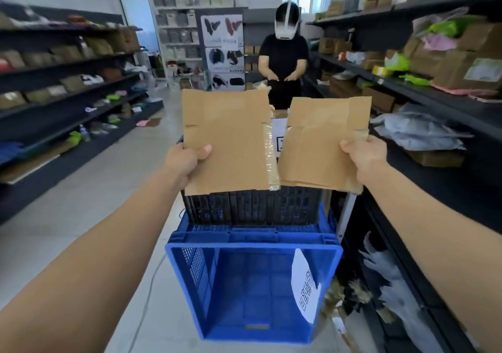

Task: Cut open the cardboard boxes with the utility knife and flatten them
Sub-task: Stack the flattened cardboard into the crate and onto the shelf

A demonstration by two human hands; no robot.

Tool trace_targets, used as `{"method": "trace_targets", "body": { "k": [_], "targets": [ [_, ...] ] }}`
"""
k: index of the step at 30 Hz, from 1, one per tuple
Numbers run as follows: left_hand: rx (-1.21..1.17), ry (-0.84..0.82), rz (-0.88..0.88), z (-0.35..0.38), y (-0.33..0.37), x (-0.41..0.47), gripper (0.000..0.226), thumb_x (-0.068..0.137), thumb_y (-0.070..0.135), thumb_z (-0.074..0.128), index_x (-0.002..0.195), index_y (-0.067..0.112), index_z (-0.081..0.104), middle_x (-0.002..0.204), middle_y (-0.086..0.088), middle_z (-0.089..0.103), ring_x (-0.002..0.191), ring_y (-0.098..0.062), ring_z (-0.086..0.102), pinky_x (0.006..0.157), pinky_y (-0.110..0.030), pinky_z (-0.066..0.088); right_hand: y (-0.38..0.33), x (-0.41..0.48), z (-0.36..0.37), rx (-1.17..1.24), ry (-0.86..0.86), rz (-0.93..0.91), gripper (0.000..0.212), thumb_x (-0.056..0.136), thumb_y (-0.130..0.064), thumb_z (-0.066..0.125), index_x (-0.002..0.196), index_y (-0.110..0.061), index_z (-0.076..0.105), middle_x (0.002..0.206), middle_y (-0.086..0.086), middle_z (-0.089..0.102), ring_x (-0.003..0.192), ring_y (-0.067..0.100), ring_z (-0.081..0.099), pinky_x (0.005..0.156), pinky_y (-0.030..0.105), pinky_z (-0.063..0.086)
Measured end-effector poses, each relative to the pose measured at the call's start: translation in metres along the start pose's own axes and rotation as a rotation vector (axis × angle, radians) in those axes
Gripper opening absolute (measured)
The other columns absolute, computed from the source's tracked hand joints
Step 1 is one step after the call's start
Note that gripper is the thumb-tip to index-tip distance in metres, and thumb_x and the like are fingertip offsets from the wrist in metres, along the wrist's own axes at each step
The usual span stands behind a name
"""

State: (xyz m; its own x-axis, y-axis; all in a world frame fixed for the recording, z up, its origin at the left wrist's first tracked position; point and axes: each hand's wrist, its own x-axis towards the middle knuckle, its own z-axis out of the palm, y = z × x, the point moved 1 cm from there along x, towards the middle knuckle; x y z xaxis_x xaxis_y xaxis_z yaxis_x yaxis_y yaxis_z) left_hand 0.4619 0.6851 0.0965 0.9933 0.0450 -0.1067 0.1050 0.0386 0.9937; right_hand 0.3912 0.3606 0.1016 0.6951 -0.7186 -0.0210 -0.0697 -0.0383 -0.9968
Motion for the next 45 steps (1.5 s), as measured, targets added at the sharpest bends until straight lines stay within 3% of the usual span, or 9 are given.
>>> {"method": "trace_targets", "body": {
  "k": [16,19,21,24,28,31,35,39,45],
  "targets": [
    [0.187,-0.105,-0.141,-0.006,0.045,0.181,0.038,0.090,0.013,0.064,0.125,0.005,0.052,0.118,-0.006,0.058,0.110,-0.026,0.055,0.092,-0.038,0.043,-0.039,0.118,0.137,-0.257,0.026,0.001,0.046,0.093,-0.019,0.061,0.134,-0.004,0.047,0.135,0.012,0.051,0.117,0.026,0.051,0.092,0.033,0.041],
    [0.269,-0.118,-0.215,0.010,0.036,0.208,0.032,0.093,0.011,0.060,0.123,0.007,0.051,0.126,-0.007,0.056,0.114,-0.028,0.053,0.091,-0.041,0.041,-0.025,0.153,0.157,-0.357,-0.122,0.021,0.042,0.090,-0.007,0.060,0.131,0.001,0.052,0.134,0.017,0.054,0.095,0.019,0.051,0.066,0.020,0.048],
    [0.356,-0.096,-0.263,0.021,0.024,0.223,0.039,0.095,0.011,0.057,0.131,0.003,0.046,0.130,-0.008,0.051,0.126,-0.029,0.047,0.101,-0.041,0.036,-0.014,0.171,0.170,-0.505,-0.213,0.069,0.046,0.092,-0.011,0.060,0.135,-0.001,0.048,0.136,0.017,0.051,0.102,0.021,0.051,0.066,0.018,0.047],
    [0.520,-0.076,-0.378,0.033,0.000,0.243,0.045,0.095,0.014,0.057,0.134,-0.002,0.041,0.140,-0.010,0.043,0.133,-0.028,0.037,0.108,-0.040,0.026,0.010,0.198,0.176,-0.753,-0.300,0.178,0.055,0.089,-0.020,0.066,0.138,-0.004,0.046,0.136,0.016,0.047,0.118,0.031,0.049,0.087,0.032,0.042],
    [0.669,-0.122,-0.567,0.035,-0.031,0.265,0.028,0.093,0.017,0.060,0.110,-0.004,0.048,0.125,-0.008,0.050,0.126,-0.032,0.044,0.102,-0.041,0.032,0.041,0.219,0.191,-0.842,-0.473,0.189,0.038,0.089,-0.008,0.063,0.125,0.003,0.057,0.126,0.019,0.058,0.103,0.029,0.059,0.079,0.027,0.048],
    [0.682,-0.153,-0.654,0.030,-0.049,0.286,0.050,0.087,0.016,0.067,0.128,-0.004,0.048,0.127,-0.013,0.057,0.118,-0.035,0.052,0.106,-0.049,0.036,0.053,0.225,0.201,-0.908,-0.493,0.272,0.039,0.091,-0.007,0.062,0.128,0.002,0.054,0.130,0.014,0.053,0.122,0.034,0.048,0.102,0.041,0.039],
    [0.745,-0.185,-0.753,0.023,-0.077,0.317,0.050,0.086,0.017,0.067,0.130,0.001,0.050,0.125,-0.016,0.060,0.116,-0.036,0.055,0.106,-0.051,0.036,0.068,0.234,0.209,-0.845,-0.539,0.478,0.016,0.092,0.001,0.057,0.108,-0.001,0.057,0.121,0.014,0.053,0.117,0.037,0.049,0.100,0.052,0.039],
    [0.737,-0.245,-0.808,0.031,-0.085,0.326,0.040,0.088,0.012,0.064,0.124,-0.001,0.052,0.121,-0.017,0.061,0.114,-0.037,0.055,0.106,-0.052,0.036,0.090,0.246,0.210,-0.752,-0.567,0.674,0.027,0.092,0.010,0.043,0.114,-0.001,0.053,0.104,0.017,0.060,0.091,0.034,0.056,0.073,0.054,0.044],
    [0.748,-0.282,-0.940,0.026,-0.110,0.367,0.036,0.091,0.011,0.058,0.125,0.002,0.051,0.123,-0.018,0.060,0.116,-0.040,0.053,0.102,-0.059,0.034,0.109,0.261,0.223,-0.854,-0.572,0.847,0.017,0.096,0.007,0.038,0.110,0.005,0.048,0.111,0.021,0.054,0.109,0.040,0.050,0.094,0.064,0.033]
  ]
}}
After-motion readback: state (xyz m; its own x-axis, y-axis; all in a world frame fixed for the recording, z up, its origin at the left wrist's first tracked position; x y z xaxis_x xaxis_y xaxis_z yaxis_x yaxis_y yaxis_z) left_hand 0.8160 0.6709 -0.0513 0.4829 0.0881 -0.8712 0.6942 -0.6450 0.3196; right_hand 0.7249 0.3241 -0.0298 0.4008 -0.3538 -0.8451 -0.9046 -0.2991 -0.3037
